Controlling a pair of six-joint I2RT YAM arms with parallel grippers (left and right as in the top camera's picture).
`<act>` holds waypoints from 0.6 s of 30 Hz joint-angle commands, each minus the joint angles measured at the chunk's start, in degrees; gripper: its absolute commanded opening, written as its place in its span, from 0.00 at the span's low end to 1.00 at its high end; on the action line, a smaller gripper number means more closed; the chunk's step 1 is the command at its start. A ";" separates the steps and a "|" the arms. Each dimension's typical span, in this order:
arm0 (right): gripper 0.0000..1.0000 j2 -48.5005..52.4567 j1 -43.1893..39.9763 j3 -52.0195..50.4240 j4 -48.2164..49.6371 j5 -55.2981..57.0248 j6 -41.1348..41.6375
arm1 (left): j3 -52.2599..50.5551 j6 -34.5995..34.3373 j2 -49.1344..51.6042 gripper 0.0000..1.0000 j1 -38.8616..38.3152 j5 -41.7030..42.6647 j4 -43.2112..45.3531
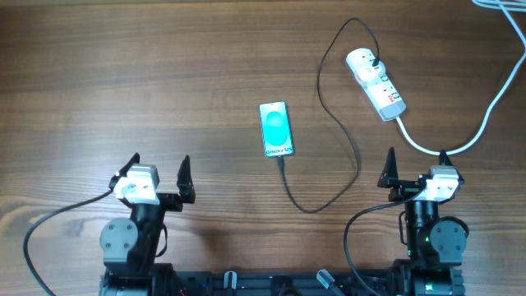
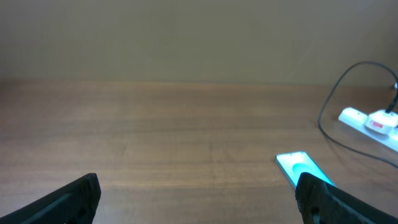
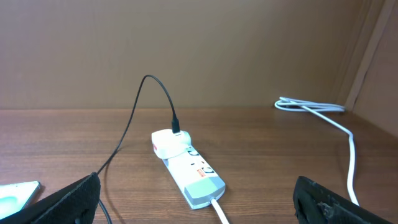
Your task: Plug charger to phone and switch on socket
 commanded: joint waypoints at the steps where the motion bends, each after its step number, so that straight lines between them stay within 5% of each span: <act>1: 1.00 -0.04 -0.28 -0.09 0.15 0.57 0.70 | -5.20 0.96 -3.87 1.00 0.68 0.22 4.09; 10: 1.00 0.13 -0.28 -0.09 0.15 0.57 0.72 | -10.97 -0.57 -6.16 1.00 3.21 -2.01 13.81; 18: 1.00 0.17 -0.28 -0.09 0.15 0.57 0.70 | -10.97 -8.46 -6.16 1.00 3.54 -12.39 9.31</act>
